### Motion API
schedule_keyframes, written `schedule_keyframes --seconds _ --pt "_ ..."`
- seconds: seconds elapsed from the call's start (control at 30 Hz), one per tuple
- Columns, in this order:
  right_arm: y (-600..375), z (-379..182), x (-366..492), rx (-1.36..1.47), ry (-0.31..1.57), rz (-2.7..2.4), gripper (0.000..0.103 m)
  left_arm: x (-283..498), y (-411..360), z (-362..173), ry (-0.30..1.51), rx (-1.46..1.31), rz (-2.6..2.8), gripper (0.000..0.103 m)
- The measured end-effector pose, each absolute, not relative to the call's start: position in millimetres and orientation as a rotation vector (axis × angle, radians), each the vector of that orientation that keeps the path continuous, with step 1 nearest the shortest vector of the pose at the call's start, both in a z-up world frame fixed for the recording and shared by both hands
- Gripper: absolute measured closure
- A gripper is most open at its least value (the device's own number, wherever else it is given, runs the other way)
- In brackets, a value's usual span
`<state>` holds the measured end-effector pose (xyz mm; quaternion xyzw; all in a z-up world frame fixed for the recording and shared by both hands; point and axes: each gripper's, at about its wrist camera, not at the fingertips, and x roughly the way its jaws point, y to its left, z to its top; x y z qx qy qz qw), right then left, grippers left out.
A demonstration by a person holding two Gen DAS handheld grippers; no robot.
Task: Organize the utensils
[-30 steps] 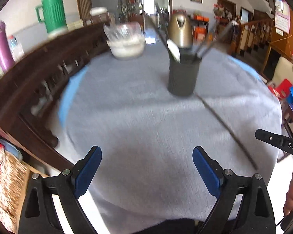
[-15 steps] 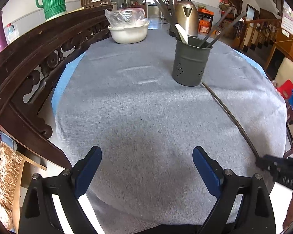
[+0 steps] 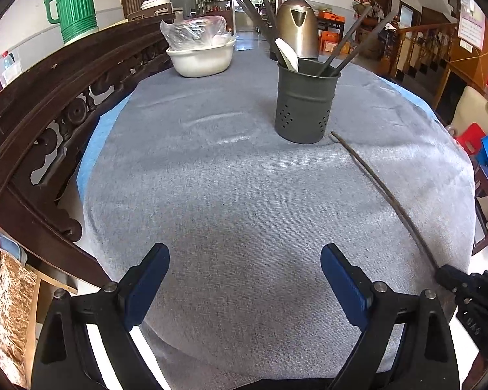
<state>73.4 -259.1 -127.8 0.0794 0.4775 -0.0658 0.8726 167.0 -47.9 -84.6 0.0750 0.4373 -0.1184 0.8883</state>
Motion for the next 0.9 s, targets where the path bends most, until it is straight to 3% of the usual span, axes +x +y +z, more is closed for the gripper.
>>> schedule_keyframes --seconds 0.67,0.9 --pt "-304.9 -10.3 83.7 0.494 0.613 0.050 0.097 175.6 -53.0 -88.7 0.916 0.164 -0.215 0.009" --pt "-300.8 -44.2 123.6 0.494 0.809 0.069 0.091 176.1 -50.9 -89.9 0.907 0.164 -0.210 0.009"
